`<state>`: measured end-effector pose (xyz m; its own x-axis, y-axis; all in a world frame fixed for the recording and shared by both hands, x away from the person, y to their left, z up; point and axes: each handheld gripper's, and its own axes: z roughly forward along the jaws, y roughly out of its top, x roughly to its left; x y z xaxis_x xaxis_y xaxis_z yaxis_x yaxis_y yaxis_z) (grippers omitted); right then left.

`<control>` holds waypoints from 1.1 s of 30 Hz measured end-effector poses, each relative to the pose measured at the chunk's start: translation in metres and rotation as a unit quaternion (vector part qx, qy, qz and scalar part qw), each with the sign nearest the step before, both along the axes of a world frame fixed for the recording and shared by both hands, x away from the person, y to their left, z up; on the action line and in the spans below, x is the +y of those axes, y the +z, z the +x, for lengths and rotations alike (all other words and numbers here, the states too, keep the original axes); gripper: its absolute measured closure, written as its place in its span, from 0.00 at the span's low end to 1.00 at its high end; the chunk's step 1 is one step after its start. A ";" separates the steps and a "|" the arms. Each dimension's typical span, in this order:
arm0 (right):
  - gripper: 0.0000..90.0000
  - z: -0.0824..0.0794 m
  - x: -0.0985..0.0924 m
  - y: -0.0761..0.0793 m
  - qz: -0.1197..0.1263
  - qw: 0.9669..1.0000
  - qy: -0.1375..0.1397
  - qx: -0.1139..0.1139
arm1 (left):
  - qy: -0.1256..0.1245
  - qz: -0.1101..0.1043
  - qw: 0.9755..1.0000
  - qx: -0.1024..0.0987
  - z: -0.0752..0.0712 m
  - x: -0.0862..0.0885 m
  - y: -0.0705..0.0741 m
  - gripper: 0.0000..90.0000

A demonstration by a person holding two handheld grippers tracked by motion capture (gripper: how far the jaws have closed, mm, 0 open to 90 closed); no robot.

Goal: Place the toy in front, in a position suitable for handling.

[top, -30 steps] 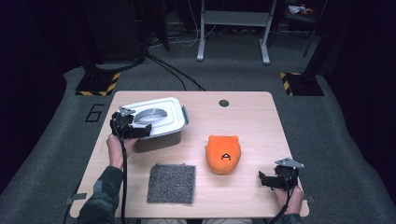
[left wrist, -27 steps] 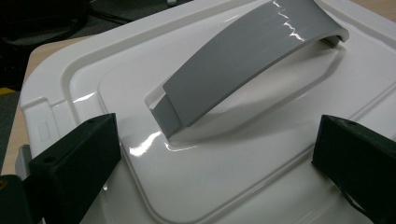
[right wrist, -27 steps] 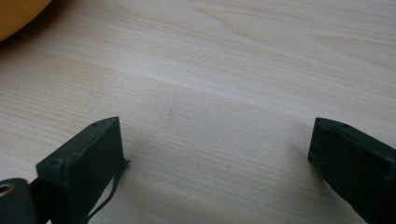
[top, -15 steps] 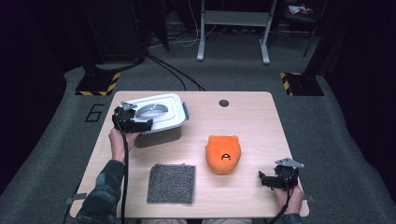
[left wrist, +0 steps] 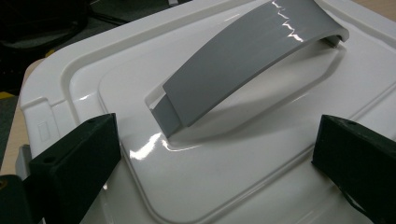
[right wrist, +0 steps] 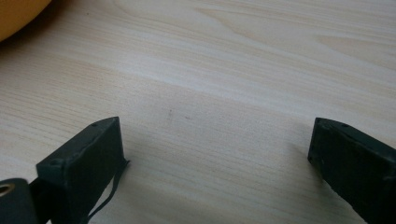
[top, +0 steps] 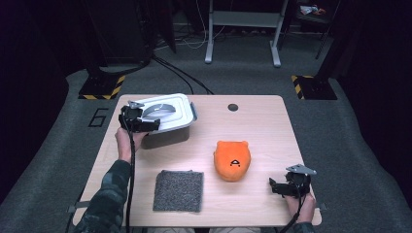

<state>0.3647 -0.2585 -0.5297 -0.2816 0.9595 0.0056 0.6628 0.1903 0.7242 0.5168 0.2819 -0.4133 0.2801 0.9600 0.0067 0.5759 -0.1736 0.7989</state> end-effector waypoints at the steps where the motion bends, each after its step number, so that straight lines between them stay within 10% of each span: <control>1: 0.03 0.000 0.000 0.000 0.000 1.000 0.000 0.000 | -0.001 0.001 1.000 -0.001 0.002 0.000 0.000 0.01; 19: 0.03 0.000 0.000 0.000 0.000 1.000 -0.001 -0.001 | 0.010 0.004 1.000 -0.006 0.001 0.003 0.002 0.00; 33: 0.03 0.000 0.000 0.000 0.001 1.000 -0.001 0.000 | -0.005 -0.008 0.999 -0.050 -0.079 0.025 0.030 0.00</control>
